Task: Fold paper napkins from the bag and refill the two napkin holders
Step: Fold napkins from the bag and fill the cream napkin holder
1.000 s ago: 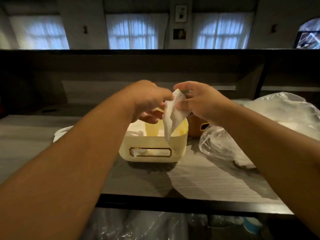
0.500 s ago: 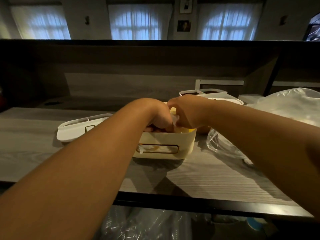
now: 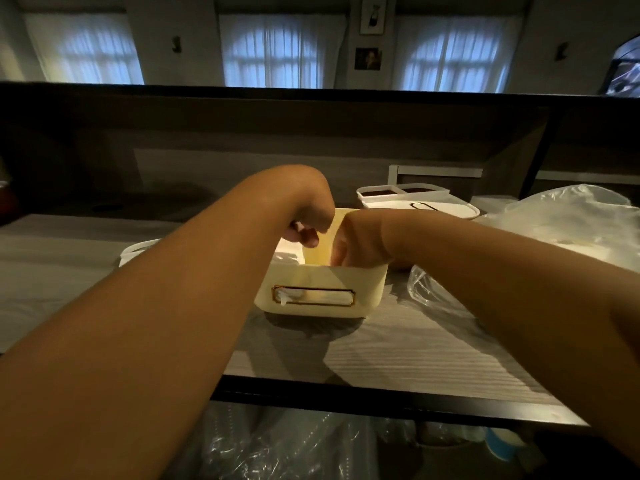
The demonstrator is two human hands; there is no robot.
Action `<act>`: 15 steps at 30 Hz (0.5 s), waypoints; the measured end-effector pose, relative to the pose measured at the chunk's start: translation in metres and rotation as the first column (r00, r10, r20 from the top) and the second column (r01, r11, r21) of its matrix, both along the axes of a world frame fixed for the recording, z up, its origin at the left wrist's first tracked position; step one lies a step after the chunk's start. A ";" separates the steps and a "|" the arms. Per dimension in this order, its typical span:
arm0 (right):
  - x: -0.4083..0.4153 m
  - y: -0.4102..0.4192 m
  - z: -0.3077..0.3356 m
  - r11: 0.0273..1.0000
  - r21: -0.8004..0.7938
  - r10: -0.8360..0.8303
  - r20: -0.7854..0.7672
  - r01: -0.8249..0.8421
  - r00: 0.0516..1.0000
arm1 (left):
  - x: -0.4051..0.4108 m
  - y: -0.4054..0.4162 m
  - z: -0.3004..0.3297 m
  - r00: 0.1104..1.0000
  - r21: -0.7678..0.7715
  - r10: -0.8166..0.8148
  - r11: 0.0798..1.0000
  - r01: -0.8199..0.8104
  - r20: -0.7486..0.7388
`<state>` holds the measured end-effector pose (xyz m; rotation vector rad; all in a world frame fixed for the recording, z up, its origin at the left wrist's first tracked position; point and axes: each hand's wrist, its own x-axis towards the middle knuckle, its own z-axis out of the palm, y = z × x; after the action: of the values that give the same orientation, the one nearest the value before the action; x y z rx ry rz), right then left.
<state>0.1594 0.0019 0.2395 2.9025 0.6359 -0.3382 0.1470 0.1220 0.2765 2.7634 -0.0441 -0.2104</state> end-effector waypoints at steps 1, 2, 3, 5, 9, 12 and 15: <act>-0.002 0.001 0.004 1.000 0.018 -0.001 -0.020 0.002 1.000 | -0.002 0.001 0.002 0.999 -0.016 0.008 1.000 -0.007 0.045; -0.005 -0.002 0.011 0.998 0.055 -0.003 -0.027 0.005 1.000 | -0.003 0.001 0.003 0.997 -0.030 0.014 0.999 -0.011 0.079; -0.010 -0.007 0.021 0.994 0.112 -0.014 -0.026 0.017 1.000 | -0.004 0.001 0.004 0.995 -0.046 0.016 0.999 -0.011 0.103; -0.021 -0.026 0.042 0.959 0.278 -0.070 0.048 0.054 0.996 | -0.006 -0.005 0.006 0.989 -0.123 0.006 0.992 0.012 0.145; -0.042 -0.095 0.056 0.844 0.519 -0.272 0.198 0.134 0.942 | -0.017 -0.042 0.011 0.936 -0.341 -0.071 0.920 0.196 0.345; -0.044 -0.151 0.038 0.804 0.495 -0.460 0.167 0.330 0.872 | -0.034 -0.093 0.005 0.877 -0.475 -0.155 0.791 0.386 0.455; -0.040 -0.199 0.007 0.823 0.343 -0.543 0.241 0.452 0.805 | -0.039 -0.152 -0.025 0.857 -0.518 -0.254 0.707 0.480 0.448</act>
<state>0.1190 -0.1974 0.2463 3.2399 -0.1757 0.2082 0.1085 -0.0296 0.2511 2.0595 -0.6594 0.1748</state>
